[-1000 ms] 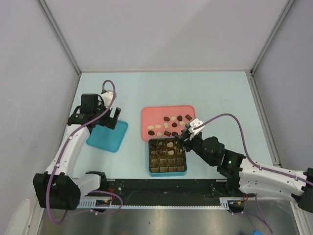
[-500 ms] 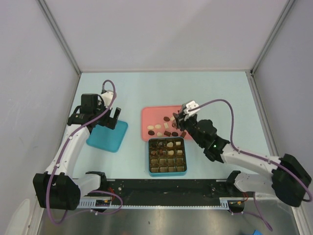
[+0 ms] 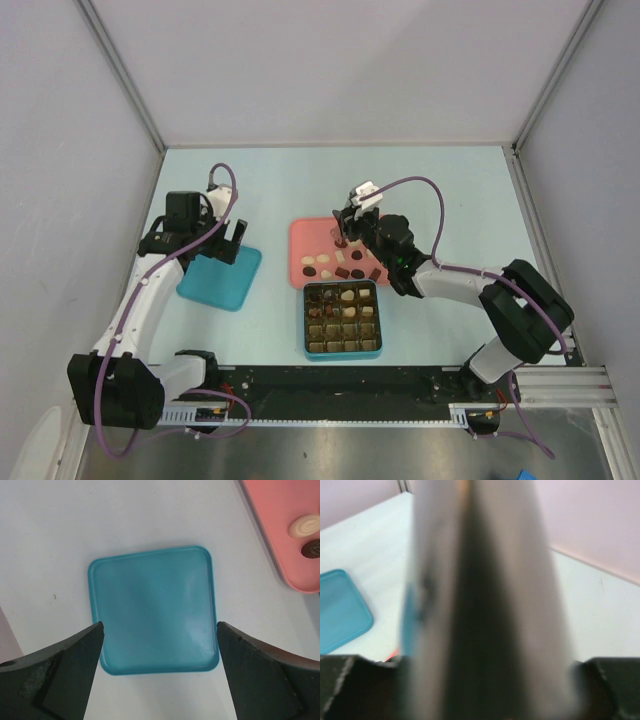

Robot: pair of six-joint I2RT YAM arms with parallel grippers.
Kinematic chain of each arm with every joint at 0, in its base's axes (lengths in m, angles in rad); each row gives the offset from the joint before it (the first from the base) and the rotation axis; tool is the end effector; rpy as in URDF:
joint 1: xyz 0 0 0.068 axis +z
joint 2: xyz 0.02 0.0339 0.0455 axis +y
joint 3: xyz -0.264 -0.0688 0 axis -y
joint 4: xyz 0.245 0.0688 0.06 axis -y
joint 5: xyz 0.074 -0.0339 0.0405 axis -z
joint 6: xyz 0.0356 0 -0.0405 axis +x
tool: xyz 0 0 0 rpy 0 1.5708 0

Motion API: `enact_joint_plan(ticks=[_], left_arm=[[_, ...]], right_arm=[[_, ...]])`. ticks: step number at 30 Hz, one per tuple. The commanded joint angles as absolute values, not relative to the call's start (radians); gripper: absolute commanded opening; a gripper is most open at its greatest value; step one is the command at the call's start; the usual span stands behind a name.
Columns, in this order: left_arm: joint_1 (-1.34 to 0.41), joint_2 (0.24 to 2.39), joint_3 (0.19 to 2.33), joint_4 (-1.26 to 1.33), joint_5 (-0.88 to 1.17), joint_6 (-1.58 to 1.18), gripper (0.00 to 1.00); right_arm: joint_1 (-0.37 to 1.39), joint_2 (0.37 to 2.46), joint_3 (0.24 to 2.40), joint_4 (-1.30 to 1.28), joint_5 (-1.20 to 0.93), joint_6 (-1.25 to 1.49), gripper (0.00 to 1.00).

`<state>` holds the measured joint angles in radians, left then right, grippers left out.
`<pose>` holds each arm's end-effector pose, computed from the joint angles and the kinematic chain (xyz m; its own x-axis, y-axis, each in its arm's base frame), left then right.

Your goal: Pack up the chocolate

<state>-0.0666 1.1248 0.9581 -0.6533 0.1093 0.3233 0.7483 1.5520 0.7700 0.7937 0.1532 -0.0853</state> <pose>0.2315 -0.0193 0.2902 -0.6471 0.3597 -0.6722 0.3649 0.9203 0.1411 0.2531 0.2276 0.2486 0.0563 -0.0626 -0.9964 -0.5578 0.8258 -0.0834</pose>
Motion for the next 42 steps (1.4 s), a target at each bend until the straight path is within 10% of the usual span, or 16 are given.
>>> enact_joint_plan(ticks=[1, 23, 42], left_arm=[[-0.061, 1.097, 0.982, -0.638, 0.101, 0.331, 1.00], [-0.061, 1.101, 1.006, -0.646, 0.098, 0.336, 1.00], [-0.061, 1.100, 1.005, -0.649, 0.097, 0.337, 1.00]], right_arm=[[0.736, 1.595, 0.824, 0.884, 0.124, -0.081, 0.45], [0.695, 1.703, 0.847, 0.876, 0.091, -0.064, 0.47], [0.701, 1.615, 0.910, 0.828, 0.046, -0.078, 0.25]])
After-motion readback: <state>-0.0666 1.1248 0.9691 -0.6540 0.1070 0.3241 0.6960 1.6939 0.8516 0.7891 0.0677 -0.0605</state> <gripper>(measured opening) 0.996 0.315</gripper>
